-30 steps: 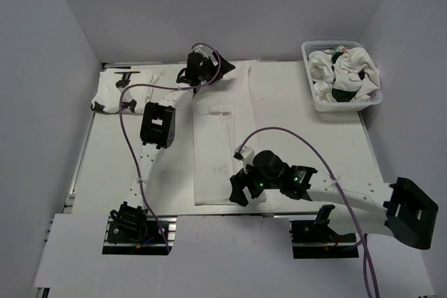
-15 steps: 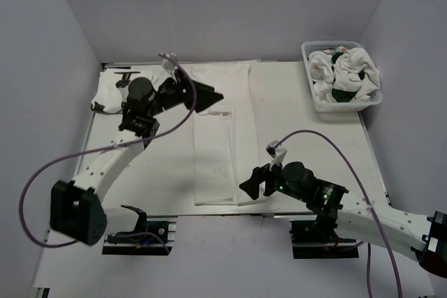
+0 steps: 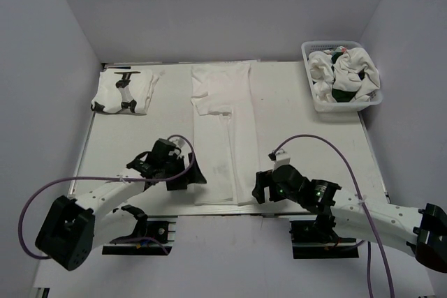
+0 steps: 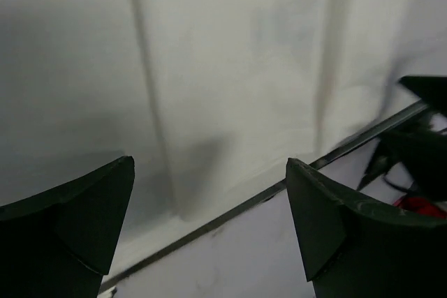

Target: Fold and stack the t-shirts

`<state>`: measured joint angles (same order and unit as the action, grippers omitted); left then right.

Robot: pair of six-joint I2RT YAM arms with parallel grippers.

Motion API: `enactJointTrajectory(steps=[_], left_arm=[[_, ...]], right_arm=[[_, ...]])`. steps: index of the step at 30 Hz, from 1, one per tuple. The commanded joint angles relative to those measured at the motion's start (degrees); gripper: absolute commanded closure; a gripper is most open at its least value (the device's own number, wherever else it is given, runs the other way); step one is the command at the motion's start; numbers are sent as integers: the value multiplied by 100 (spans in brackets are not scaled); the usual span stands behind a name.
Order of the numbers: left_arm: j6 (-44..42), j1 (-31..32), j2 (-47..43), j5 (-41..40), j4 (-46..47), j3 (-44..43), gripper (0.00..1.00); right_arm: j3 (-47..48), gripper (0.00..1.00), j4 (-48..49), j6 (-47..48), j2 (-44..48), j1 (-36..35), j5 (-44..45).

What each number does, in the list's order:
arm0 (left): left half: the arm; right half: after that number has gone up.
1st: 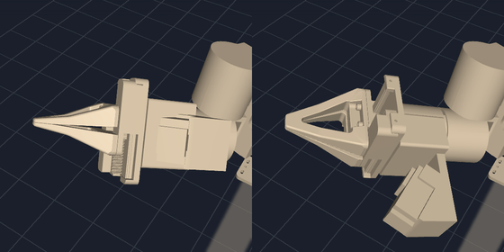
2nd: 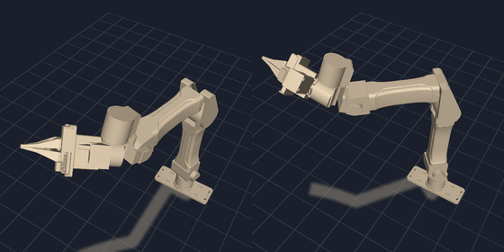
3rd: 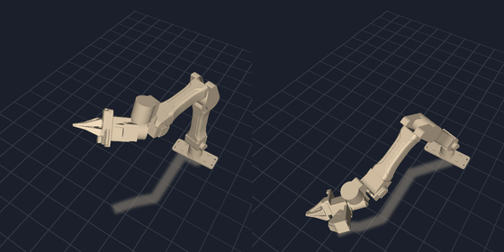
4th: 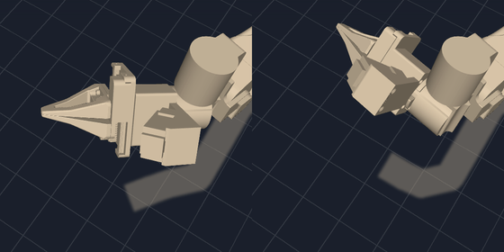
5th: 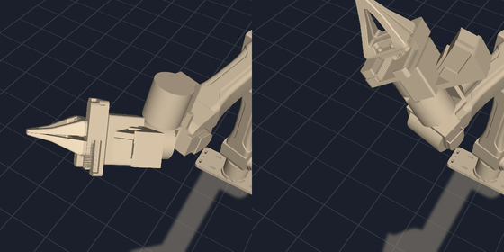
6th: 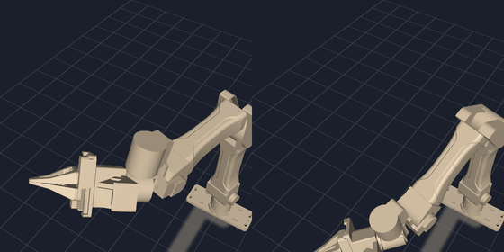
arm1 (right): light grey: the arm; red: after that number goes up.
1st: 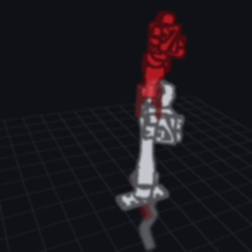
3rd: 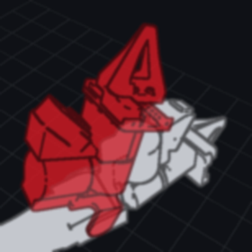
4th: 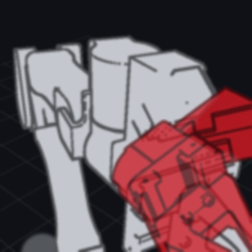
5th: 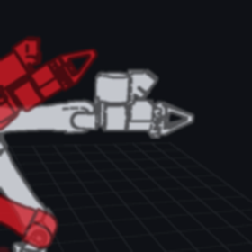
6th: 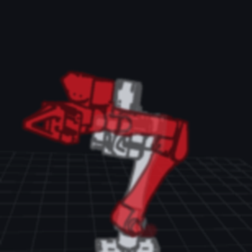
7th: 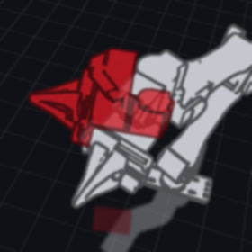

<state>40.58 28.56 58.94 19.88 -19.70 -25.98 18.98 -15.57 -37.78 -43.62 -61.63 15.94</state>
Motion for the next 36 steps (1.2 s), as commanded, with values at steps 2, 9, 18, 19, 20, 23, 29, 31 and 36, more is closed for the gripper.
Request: enactJointTrajectory(steps=[2,9,18,19,20,23,29,31,36], left_arm=[[126,352,425,-63,-744,137,1],[363,774,549,-169,-843,435,8],[425,993,426,-169,-957,488,54],[425,994,426,-99,-756,558,57],[477,994,426,-46,-667,559,62],[530,1047,487,-106,-508,611,100],[469,1047,487,-432,-167,340,100],[416,1047,374,-371,-25,155,100],[205,1047,101,-695,247,-469,100]], right_arm=[[202,10,-236,-247,-410,1,-39],[167,10,-7,-546,-1078,1,-337],[255,46,28,-704,-1641,10,-847],[264,51,2,-739,-1633,-16,-908],[229,54,10,-731,-1615,-7,-918],[167,69,177,-687,-1527,-16,-909],[377,90,318,-433,-1501,-7,-558],[536,100,248,-327,-1518,1,-339],[1289,100,90,104,-1518,28,259]])
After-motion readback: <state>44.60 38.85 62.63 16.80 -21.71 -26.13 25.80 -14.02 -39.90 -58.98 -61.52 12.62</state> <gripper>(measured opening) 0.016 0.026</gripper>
